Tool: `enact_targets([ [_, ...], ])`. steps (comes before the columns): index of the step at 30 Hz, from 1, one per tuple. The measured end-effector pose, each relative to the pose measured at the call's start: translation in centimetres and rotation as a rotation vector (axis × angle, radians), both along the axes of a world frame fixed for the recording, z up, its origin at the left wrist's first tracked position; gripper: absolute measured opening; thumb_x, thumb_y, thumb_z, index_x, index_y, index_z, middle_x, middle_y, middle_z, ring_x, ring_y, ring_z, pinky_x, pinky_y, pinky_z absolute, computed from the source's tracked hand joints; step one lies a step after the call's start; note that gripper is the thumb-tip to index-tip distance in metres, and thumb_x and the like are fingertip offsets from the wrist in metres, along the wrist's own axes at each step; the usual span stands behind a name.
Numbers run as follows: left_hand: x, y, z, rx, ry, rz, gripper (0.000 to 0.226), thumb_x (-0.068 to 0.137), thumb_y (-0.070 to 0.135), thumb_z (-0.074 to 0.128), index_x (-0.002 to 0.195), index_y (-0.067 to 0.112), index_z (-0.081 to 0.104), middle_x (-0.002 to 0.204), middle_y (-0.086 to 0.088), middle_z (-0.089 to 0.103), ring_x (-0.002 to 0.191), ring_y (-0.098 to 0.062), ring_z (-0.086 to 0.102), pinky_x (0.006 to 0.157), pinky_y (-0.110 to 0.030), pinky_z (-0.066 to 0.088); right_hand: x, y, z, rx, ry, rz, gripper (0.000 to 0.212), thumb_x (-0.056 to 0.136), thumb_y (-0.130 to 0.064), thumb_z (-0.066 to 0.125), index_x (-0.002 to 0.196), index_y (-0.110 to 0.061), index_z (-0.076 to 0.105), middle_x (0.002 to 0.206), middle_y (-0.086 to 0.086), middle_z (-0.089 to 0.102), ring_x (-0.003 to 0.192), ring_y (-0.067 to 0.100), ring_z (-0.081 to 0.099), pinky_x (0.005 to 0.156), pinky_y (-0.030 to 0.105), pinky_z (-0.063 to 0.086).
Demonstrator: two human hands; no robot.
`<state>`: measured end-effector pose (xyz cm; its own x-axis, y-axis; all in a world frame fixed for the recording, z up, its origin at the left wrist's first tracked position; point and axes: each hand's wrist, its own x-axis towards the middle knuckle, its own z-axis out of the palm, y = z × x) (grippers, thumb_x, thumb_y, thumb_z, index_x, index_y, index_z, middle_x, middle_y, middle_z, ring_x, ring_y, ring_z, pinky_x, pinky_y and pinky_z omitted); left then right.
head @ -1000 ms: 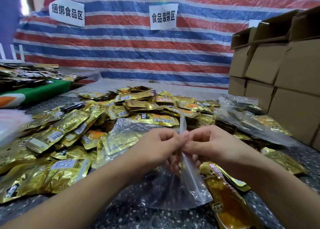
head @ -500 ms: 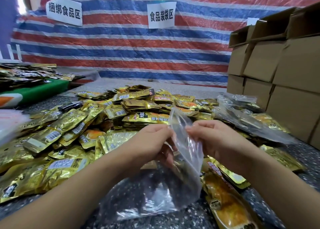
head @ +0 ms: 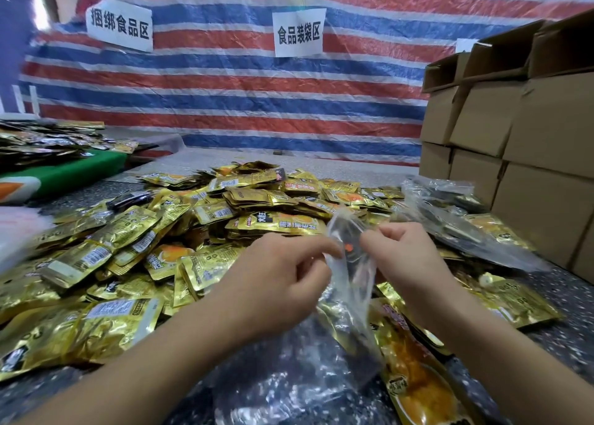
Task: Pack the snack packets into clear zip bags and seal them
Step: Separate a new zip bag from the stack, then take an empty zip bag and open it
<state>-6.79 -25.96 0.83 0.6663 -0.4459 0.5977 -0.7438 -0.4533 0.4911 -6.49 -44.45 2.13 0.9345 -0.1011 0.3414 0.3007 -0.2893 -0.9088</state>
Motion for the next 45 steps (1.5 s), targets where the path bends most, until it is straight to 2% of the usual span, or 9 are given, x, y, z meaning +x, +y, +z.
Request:
enact_targets([
  [6, -2.0, -0.5, 0.0, 0.168, -0.041, -0.086, 0.050, 0.075, 0.084, 0.047, 0.083, 0.035, 0.051, 0.054, 0.010, 0.054, 0.046, -0.006, 0.047, 0.045, -0.018, 0.033, 0.3, -0.2, -0.4, 0.035, 0.007, -0.027, 0.027, 0.085, -0.001, 0.055, 0.064, 0.013, 0.045, 0.053, 0.016, 0.047, 0.039, 0.019, 0.050, 0.041, 0.025, 0.043],
  [10, -1.5, -0.8, 0.1, 0.167, -0.093, -0.055, 0.028, 0.092, 0.051, 0.051, 0.076, 0.029, 0.054, 0.055, 0.013, 0.054, 0.051, -0.006, 0.051, 0.047, -0.018, 0.034, 0.8, -0.8, -0.2, 0.059, 0.081, -0.068, 0.026, 0.089, -0.006, 0.057, 0.075, 0.015, 0.052, 0.057, 0.029, 0.051, 0.041, 0.024, 0.057, 0.048, 0.030, 0.048],
  [13, -0.8, -0.5, 0.4, 0.058, 0.063, -0.094, 0.027, 0.096, 0.035, 0.055, 0.070, 0.025, 0.055, 0.060, 0.010, 0.055, 0.053, -0.003, 0.046, 0.050, -0.018, 0.033, 1.3, -1.7, -0.1, 0.032, 0.145, -0.097, 0.021, 0.087, -0.008, 0.059, 0.070, 0.001, 0.052, 0.055, 0.011, 0.052, 0.050, 0.020, 0.054, 0.054, 0.030, 0.044],
  [21, 1.3, 2.0, 1.8, 0.072, 0.439, -0.154, 0.021, 0.097, 0.030, 0.057, 0.080, 0.018, 0.059, 0.071, 0.004, 0.068, 0.067, -0.017, 0.068, 0.070, -0.040, 0.057, 1.4, -2.3, 0.3, -0.025, 0.234, -0.001, 0.035, 0.090, -0.007, 0.055, 0.122, -0.019, 0.054, 0.115, -0.004, 0.057, 0.097, 0.007, 0.055, 0.069, 0.023, 0.039],
  [28, 3.0, 3.4, 1.8, 0.041, 0.344, -0.022, 0.042, 0.076, 0.058, 0.062, 0.064, 0.018, 0.061, 0.060, 0.003, 0.067, 0.053, -0.009, 0.065, 0.052, -0.019, 0.048, 1.2, -2.3, 0.3, -0.149, 0.208, 0.065, 0.020, 0.085, -0.005, 0.057, 0.087, -0.017, 0.072, 0.071, -0.006, 0.070, 0.052, 0.004, 0.059, 0.046, 0.018, 0.040],
  [34, 3.7, 5.1, 2.3, 0.105, 0.587, -0.258, 0.040, 0.085, 0.057, 0.065, 0.062, 0.026, 0.062, 0.066, -0.005, 0.070, 0.060, -0.015, 0.062, 0.056, -0.021, 0.043, 1.3, -2.9, 1.1, -0.155, 0.239, 0.162, 0.011, 0.088, -0.017, 0.064, 0.089, -0.010, 0.072, 0.078, 0.009, 0.074, 0.053, 0.020, 0.057, 0.041, 0.026, 0.044],
  [38, 3.6, 5.6, 2.6, 0.064, 0.711, -0.422, 0.033, 0.088, 0.045, 0.068, 0.061, 0.027, 0.063, 0.069, -0.001, 0.064, 0.065, -0.017, 0.063, 0.067, -0.023, 0.052, 2.8, -2.1, 1.8, -0.510, -0.051, 0.066, 0.014, 0.093, -0.012, 0.064, 0.092, -0.023, 0.072, 0.083, -0.006, 0.074, 0.077, 0.006, 0.068, 0.072, 0.024, 0.057],
  [42, 3.4, 6.0, 2.9, 0.037, 0.787, -0.528, 0.025, 0.090, 0.035, 0.067, 0.069, 0.022, 0.067, 0.071, 0.000, 0.066, 0.069, -0.016, 0.066, 0.069, -0.021, 0.052, 4.8, 1.0, 2.6, -0.898, -0.227, 0.233, 0.039, 0.091, -0.019, 0.065, 0.129, -0.026, 0.062, 0.124, -0.013, 0.061, 0.111, 0.000, 0.055, 0.098, 0.014, 0.042],
  [45, 3.2, 6.2, 3.1, 0.064, 0.814, -0.548, 0.020, 0.086, 0.033, 0.065, 0.073, 0.019, 0.068, 0.072, 0.002, 0.068, 0.067, -0.011, 0.067, 0.063, -0.013, 0.048, 6.6, 3.6, 2.9, -1.088, -0.218, 0.278, 0.060, 0.090, -0.019, 0.061, 0.147, -0.026, 0.043, 0.146, -0.005, 0.046, 0.133, 0.013, 0.043, 0.111, 0.030, 0.036],
])
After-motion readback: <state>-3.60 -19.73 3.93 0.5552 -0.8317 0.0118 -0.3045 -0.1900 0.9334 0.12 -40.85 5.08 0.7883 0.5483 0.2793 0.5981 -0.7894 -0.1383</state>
